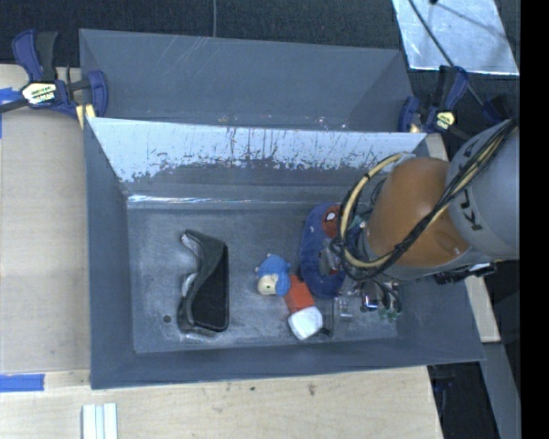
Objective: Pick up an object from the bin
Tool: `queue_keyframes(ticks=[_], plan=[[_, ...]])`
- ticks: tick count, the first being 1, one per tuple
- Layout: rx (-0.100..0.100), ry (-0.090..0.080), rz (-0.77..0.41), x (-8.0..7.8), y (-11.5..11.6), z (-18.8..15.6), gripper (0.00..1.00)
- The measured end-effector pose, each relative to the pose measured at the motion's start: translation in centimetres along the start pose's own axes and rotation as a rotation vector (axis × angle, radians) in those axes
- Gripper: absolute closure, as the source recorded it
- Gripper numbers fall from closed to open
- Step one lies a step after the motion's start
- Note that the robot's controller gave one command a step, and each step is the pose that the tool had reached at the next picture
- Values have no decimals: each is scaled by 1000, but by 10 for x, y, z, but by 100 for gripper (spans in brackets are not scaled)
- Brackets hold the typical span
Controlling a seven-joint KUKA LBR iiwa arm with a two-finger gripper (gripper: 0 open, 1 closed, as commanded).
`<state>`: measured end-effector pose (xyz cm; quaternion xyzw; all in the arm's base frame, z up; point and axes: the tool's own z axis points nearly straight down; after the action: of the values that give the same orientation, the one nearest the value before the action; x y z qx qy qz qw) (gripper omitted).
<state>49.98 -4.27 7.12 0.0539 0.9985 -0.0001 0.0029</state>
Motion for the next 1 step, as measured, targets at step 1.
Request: queue_keyframes(ticks=[1], plan=[[-1, -3, -86, -12, 65, -1, 0]])
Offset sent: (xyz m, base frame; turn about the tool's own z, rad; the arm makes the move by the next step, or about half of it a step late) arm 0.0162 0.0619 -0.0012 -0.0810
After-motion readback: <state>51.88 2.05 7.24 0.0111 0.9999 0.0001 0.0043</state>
